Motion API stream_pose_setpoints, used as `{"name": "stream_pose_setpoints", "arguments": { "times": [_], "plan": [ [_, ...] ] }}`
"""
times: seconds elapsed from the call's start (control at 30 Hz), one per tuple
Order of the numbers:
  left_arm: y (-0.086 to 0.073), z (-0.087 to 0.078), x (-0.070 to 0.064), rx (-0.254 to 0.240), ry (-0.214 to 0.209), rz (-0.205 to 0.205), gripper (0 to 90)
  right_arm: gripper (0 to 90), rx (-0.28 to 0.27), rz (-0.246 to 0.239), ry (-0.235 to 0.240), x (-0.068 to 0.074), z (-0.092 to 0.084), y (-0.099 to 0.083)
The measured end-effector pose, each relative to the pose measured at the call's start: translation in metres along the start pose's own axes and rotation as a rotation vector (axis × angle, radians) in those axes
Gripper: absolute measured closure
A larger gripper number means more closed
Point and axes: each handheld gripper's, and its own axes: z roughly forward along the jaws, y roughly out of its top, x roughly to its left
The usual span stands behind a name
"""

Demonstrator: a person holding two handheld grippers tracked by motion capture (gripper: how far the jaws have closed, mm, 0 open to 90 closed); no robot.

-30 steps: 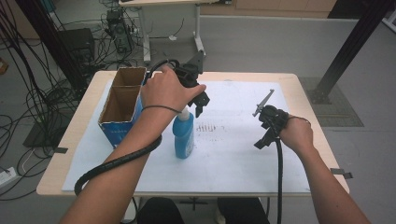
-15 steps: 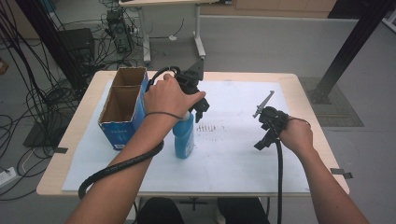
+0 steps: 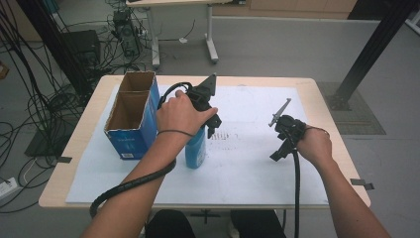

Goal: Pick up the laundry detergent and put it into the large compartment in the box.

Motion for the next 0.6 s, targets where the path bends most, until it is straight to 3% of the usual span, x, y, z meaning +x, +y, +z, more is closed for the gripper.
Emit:
{"name": "stream_pose_setpoints", "arguments": {
  "times": [0.5,0.6],
  "plan": [
    [0.0004,0.0086,-0.0001,0.004,0.006,-0.008,6.4,3.1,0.010,0.001,0.004,0.0000,0.0027,0.0018],
    [0.0013,0.0103,-0.0003,0.011,0.010,-0.017,10.8,3.1,0.010,0.002,0.004,0.0001,0.0026,0.0013]
  ]
}}
